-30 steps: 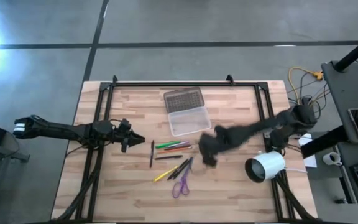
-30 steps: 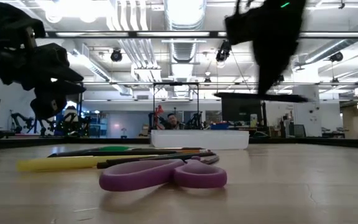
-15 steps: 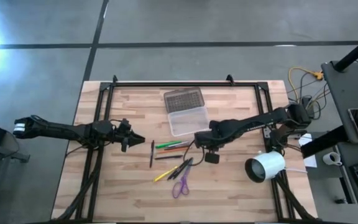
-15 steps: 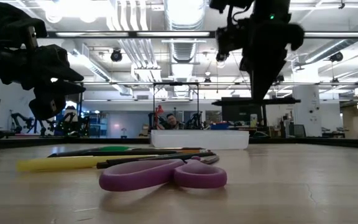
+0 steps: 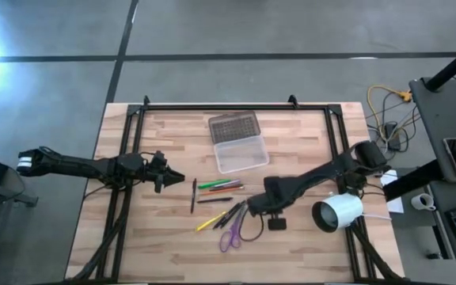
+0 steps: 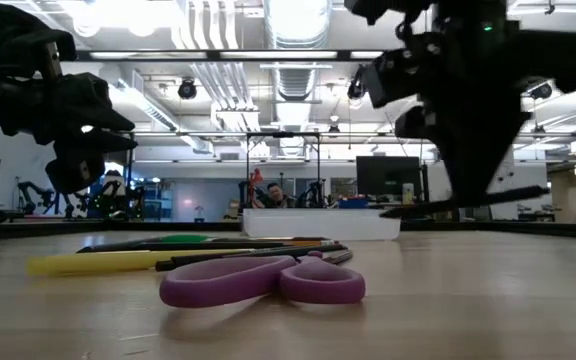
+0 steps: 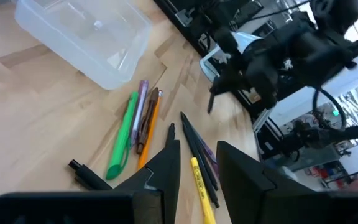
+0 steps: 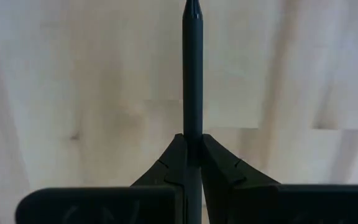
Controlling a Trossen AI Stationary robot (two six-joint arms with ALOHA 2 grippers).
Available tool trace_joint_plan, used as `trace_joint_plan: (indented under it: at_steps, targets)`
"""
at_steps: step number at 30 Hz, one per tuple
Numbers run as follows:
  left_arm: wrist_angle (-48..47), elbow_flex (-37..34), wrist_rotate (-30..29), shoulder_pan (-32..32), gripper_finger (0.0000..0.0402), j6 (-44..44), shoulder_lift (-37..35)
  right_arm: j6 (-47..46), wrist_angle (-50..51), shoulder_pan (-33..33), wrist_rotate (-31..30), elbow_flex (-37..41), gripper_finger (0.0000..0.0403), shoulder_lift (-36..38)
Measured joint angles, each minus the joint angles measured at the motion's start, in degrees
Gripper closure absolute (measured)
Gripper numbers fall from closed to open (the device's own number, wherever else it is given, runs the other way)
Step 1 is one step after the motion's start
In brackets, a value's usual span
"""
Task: Pick & place school supplies into a supply box
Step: Put the black pen into the black supply box
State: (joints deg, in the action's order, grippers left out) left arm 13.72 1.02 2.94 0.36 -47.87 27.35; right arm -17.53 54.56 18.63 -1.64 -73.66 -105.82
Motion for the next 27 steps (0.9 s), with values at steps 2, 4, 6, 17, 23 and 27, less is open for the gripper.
trace_joint_plan:
  at_steps: [2,4,6,17,23,27]
  targets:
    - [0.0,0.0,0.0,0.0,0.0313,-0.8,0.0,0.4,0.3,0.1,-1.7,-0.9,0.0390,0.0]
    - [0.0,0.0,0.0,0.0,0.0313,-0.9,0.0,1.6,0.4,-0.8,-4.2,-1.2,0.0390,1.0]
    - [0.0,0.0,0.0,0.0,0.0313,-0.9,0.0,3.9,0.6,-2.7,-6.3,-1.6,0.0390,1.9]
    - [0.2,0.0,-0.1,0.0,0.0313,-1.3,0.0,27.0,-0.2,-21.9,-10.1,-5.0,0.0390,-0.1]
    - [0.2,0.0,-0.1,0.0,0.0313,-1.4,0.0,35.5,-1.6,-26.1,-10.3,-9.5,0.0390,-3.2]
    - [0.2,0.0,-0.2,0.0,0.0313,-1.4,0.0,40.5,-1.3,-26.1,-10.0,-13.1,0.0390,-7.7]
